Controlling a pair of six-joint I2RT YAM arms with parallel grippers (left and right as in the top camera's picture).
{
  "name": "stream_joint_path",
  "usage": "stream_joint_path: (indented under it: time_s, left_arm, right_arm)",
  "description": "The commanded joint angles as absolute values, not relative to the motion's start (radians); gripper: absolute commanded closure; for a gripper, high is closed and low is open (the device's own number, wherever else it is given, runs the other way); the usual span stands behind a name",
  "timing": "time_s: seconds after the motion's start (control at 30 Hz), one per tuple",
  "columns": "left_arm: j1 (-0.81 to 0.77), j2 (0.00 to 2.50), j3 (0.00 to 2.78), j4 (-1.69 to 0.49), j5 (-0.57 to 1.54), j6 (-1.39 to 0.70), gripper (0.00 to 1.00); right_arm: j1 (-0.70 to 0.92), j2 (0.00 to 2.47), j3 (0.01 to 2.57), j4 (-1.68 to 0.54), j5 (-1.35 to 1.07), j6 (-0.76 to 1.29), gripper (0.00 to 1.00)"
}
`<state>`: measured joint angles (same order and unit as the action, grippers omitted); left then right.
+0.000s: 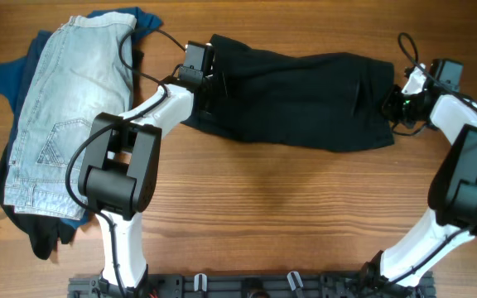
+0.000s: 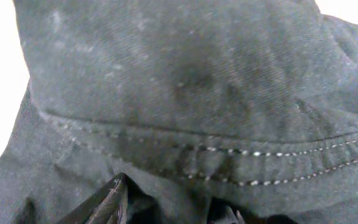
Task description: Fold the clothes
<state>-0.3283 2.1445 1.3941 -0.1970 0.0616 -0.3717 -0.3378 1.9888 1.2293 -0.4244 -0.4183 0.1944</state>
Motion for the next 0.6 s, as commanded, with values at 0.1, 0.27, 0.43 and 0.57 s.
stream_joint_path:
  time_s: [0.1,0.27,0.43,0.57]
  left_arm:
    - [-0.333,2.177,1.393,-0.311,0.052,-0.382,0.51]
    - [-0.334,2.177,1.393,-0.368,0.056,-0.382,0.51]
    - [-0.348,2.173,1.393,-0.414,0.056,-0.373,0.53]
    - [-0.366,2.144,1.393,-0.469,0.056,-0.374,0.55]
  right_arm:
    - [-0.369,1.684,1.229,-0.48,-0.414,0.217,0.96]
    - [-0.367,1.619,1.229,-0.609,-0.451,0.222,0.96]
    - [-0.308,1.619,1.23,-0.613,-0.479,0.232,0.96]
    - [-0.343,1.619,1.231,-0.649,-0.481,0.237,0.96]
